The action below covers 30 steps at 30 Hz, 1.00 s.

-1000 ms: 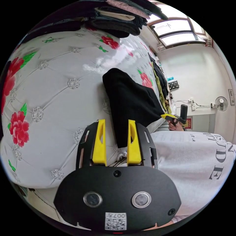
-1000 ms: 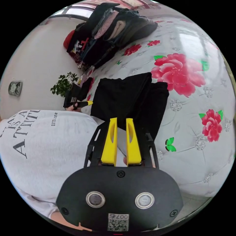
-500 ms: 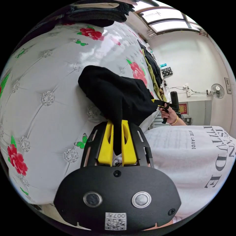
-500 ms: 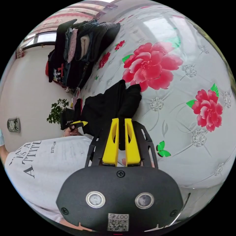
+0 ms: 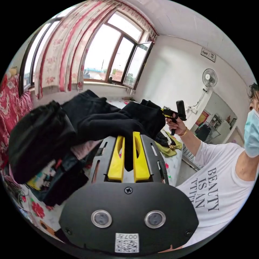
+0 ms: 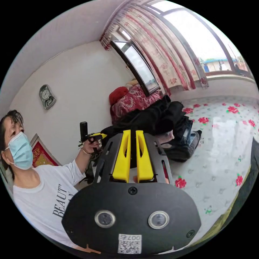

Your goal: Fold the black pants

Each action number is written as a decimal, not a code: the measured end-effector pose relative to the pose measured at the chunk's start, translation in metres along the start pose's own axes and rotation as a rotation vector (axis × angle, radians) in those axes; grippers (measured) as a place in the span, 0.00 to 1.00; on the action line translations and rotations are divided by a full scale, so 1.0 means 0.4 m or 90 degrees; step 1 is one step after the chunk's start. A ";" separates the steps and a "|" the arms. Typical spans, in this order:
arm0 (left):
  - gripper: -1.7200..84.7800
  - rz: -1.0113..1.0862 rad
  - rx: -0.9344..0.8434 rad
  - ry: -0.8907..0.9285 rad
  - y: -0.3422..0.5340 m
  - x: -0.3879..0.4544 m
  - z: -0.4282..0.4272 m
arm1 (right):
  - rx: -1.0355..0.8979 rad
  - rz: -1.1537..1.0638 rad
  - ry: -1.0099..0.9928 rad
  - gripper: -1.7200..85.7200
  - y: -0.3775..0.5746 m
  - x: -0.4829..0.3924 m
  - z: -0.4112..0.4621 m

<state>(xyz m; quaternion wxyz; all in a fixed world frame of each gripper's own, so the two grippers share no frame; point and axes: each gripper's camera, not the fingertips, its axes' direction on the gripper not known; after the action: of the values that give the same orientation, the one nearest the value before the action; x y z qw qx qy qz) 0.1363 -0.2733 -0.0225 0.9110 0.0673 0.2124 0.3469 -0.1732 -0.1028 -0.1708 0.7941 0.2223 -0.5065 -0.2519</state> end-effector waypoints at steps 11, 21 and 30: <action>0.10 -0.128 -0.093 -0.342 0.220 -0.089 0.198 | -0.136 0.060 0.161 0.06 0.302 0.170 0.205; 0.02 -0.292 -0.436 -0.214 0.778 0.280 0.506 | -0.249 0.458 0.420 0.07 0.978 0.301 -0.225; 0.01 -0.239 -0.538 -0.211 0.694 0.388 0.713 | -0.015 0.536 0.658 0.09 0.914 0.409 -0.617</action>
<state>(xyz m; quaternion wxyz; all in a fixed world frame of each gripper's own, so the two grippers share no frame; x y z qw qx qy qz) 0.1963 0.0447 0.2566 0.9270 -0.2933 -0.0866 0.2171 0.1758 0.1021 0.0690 0.9675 0.0891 -0.1016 0.2135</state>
